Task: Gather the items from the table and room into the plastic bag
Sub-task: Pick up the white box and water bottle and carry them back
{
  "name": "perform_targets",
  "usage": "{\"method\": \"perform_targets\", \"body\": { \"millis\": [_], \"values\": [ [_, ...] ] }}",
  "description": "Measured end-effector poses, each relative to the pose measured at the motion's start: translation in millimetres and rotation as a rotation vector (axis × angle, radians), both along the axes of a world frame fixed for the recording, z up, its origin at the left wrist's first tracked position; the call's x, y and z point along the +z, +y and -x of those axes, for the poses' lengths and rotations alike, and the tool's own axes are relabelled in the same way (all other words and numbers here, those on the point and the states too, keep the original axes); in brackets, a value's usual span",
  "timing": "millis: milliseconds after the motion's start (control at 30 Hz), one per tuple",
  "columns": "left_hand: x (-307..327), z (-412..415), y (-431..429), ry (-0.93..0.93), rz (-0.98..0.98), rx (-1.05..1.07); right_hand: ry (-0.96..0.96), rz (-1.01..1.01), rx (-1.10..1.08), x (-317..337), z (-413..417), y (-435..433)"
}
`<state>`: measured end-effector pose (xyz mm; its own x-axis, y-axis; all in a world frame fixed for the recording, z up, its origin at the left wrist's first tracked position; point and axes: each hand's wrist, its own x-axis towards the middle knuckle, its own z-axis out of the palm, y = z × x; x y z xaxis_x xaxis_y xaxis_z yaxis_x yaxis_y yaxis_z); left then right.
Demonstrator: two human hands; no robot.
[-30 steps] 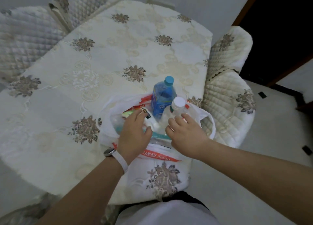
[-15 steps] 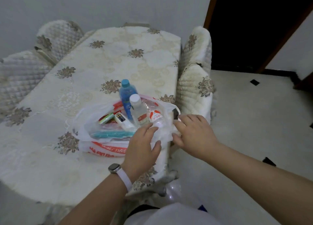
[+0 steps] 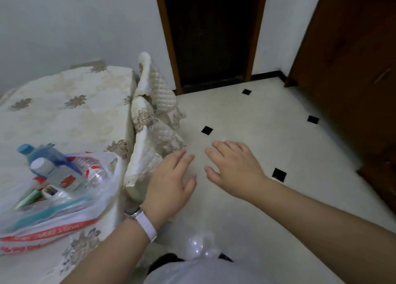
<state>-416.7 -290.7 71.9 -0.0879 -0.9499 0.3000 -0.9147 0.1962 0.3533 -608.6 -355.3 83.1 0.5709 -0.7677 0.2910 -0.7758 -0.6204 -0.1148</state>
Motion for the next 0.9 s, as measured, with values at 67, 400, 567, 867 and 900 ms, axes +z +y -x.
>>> {"method": "perform_targets", "body": {
  "millis": [67, 400, 567, 867, 900],
  "values": [
    [3, 22, -16, -0.046, 0.008, -0.056, -0.018, -0.001, -0.051, 1, 28, -4],
    [-13, 91, -118, -0.1, 0.057, -0.275, -0.007, -0.045, -0.273, -9, 108, -42],
    [-33, 105, -193, -0.096, 0.111, -0.345, 0.088, -0.064, -0.324, -20, 123, -102],
    [-44, 72, -353, 0.009, 0.063, -0.272, 0.172, -0.078, -0.331, -13, 80, -278],
    [-41, 63, -372, 0.013, 0.065, -0.267, 0.176, -0.068, -0.331, -12, 74, -297]
  ]
}}
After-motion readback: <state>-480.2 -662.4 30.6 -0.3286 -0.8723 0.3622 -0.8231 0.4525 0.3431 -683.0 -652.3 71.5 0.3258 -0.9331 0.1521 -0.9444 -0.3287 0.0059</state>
